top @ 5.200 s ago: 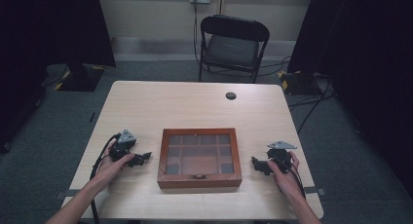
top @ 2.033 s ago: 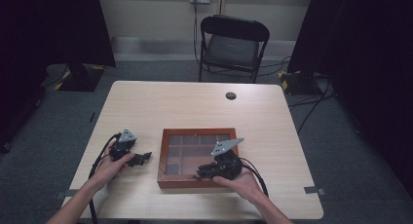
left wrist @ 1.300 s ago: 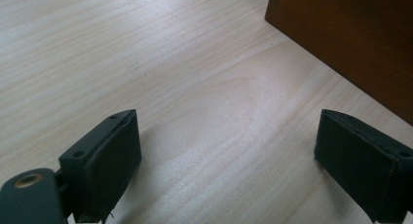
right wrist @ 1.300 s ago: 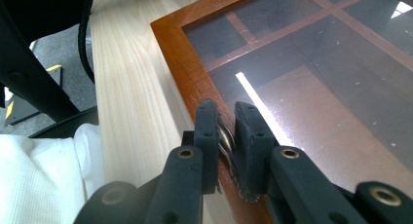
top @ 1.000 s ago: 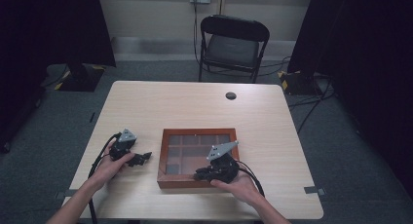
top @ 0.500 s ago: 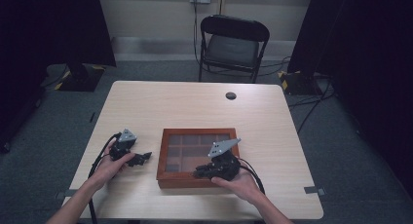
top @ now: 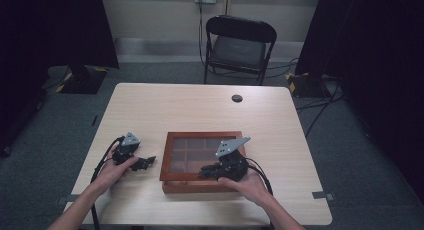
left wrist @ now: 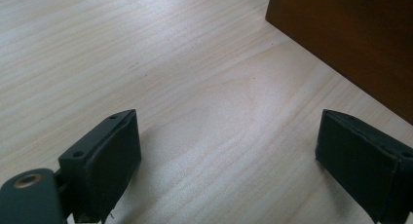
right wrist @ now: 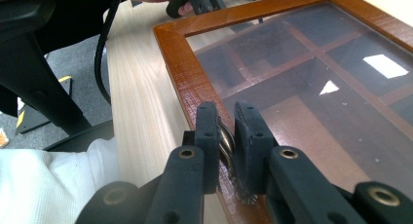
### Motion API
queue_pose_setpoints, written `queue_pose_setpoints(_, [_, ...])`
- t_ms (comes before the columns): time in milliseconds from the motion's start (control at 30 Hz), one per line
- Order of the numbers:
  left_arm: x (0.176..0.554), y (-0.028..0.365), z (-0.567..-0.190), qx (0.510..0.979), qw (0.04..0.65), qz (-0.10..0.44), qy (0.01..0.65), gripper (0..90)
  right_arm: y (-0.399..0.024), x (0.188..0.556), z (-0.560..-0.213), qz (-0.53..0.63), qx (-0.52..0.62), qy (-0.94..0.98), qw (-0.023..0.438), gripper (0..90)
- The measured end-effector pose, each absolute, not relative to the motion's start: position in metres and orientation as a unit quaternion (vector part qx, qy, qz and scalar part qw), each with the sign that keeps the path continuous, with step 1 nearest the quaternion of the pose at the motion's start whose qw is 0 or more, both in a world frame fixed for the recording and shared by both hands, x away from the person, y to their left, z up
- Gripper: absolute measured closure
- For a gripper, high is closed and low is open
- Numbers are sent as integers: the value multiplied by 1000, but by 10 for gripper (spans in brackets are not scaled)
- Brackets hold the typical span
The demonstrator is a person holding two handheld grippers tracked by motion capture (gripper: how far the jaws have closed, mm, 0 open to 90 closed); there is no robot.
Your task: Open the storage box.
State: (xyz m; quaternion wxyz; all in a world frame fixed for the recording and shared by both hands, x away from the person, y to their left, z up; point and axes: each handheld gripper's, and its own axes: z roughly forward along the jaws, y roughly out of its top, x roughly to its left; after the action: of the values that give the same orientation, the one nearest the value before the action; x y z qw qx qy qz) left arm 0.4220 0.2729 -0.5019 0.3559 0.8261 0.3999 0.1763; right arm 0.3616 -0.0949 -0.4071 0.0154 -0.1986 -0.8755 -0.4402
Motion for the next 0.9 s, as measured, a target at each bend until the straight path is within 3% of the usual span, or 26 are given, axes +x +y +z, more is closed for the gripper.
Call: queue_pose_setpoints(900, [422,273,-502,825,356,176,401,86,-99,375,-376,-470,-205,-859,17,814])
